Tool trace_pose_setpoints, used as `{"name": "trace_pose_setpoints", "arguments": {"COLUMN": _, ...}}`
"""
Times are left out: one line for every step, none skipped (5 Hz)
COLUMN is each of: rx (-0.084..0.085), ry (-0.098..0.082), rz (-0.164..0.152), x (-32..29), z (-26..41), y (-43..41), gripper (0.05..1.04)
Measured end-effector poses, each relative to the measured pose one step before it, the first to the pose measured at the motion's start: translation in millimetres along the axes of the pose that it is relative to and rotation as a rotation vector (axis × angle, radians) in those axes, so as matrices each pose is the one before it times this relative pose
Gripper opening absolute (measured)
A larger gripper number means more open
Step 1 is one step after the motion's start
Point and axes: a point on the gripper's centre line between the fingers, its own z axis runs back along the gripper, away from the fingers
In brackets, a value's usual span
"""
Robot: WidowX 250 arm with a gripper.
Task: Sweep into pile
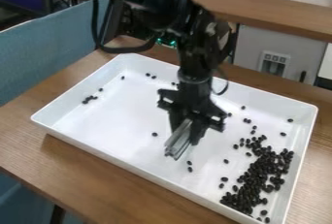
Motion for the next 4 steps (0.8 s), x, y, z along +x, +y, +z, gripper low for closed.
{"name": "trace_pose_setpoints", "arguments": {"rx": -0.0113, "ry": 0.0354, "rz": 0.0367, "x": 11.46, "z": -24.26, "y": 21.83, "gripper": 0.398}}
{"name": "trace_pose_setpoints", "arguments": {"rx": -0.0375, "ry": 0.0042, "rz": -0.0215, "x": 5.40, "z": -2.45, "y": -4.22, "gripper": 0.398}}
{"name": "trace_pose_setpoints", "arguments": {"rx": -0.0520, "ry": 0.0124, "rz": -0.0361, "x": -2.40, "z": 0.50, "y": -8.19, "gripper": 0.463}}
{"name": "trace_pose_setpoints", "arguments": {"rx": -0.0055, "ry": 0.0150, "rz": 0.0087, "x": -6.04, "z": 5.99, "y": 7.19, "gripper": 0.769}}
